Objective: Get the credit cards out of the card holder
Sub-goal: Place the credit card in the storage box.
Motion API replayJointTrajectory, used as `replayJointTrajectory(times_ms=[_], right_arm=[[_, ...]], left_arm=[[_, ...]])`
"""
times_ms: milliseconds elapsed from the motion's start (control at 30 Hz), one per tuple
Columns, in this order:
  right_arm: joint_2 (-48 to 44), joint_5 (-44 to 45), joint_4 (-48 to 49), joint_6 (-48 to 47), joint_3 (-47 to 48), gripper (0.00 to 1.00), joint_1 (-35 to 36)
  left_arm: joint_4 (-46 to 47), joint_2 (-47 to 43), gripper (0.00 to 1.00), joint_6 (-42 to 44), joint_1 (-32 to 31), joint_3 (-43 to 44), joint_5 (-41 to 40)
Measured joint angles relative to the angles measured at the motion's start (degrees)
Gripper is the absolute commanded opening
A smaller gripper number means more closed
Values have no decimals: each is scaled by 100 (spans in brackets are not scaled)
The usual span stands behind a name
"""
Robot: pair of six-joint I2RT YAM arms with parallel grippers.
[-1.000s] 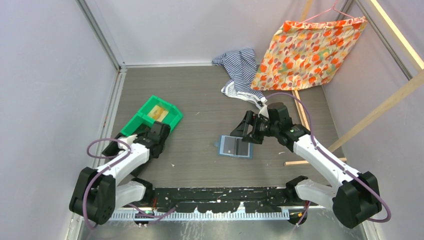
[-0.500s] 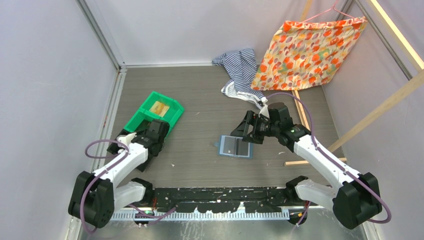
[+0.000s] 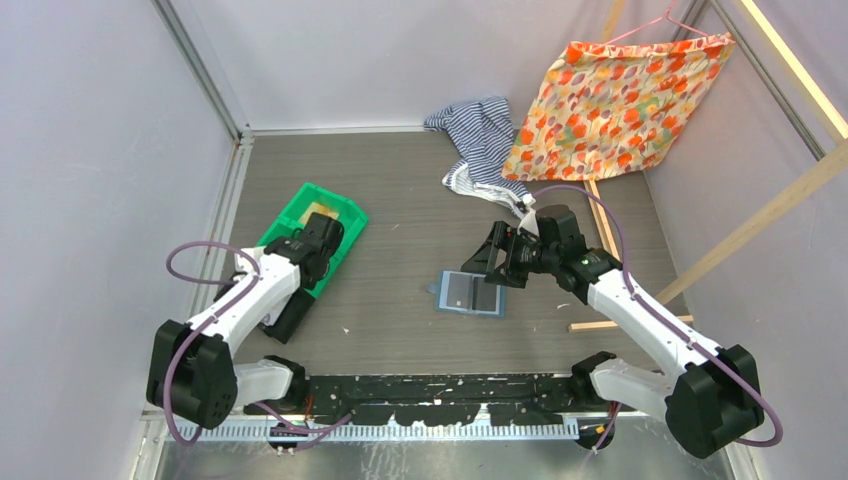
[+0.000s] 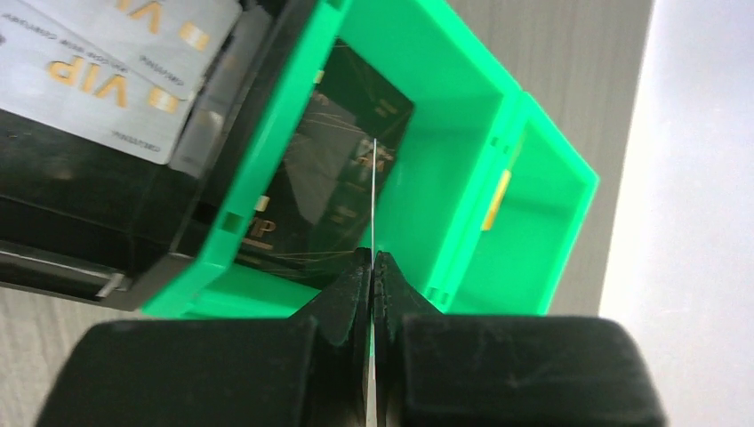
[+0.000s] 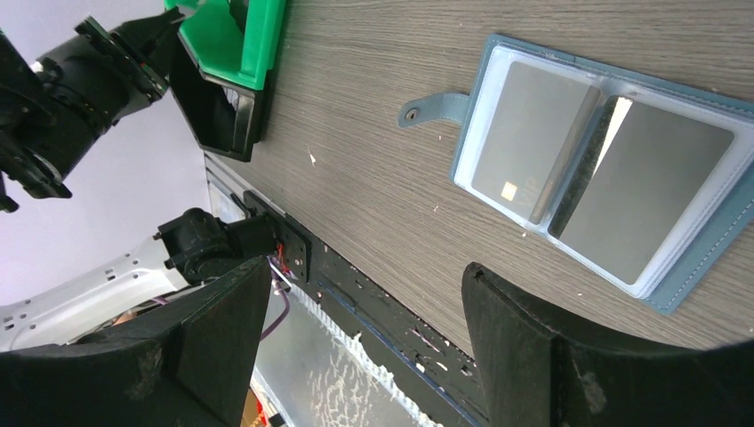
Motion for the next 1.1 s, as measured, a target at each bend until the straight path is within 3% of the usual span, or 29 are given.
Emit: replayJointTrajectory(times_ms=[233, 500, 733, 900, 1100], right_arm=[[0, -20, 0, 0, 0, 83, -7], [-2, -39, 2, 0, 0, 83, -7], [-2, -42, 7, 2, -2, 83, -7], [-2, -63, 22, 9, -2, 83, -7], [-24, -107, 50, 13, -2, 83, -7]], left_arm=[[376, -7, 0, -15, 0, -831, 343], [505, -83, 0, -9, -7, -933, 575], [-223, -1172, 1, -4, -35, -1099, 409], [-374, -1834, 1, -2, 350, -1224, 118], [111, -1611, 1, -4, 876, -1233, 22]])
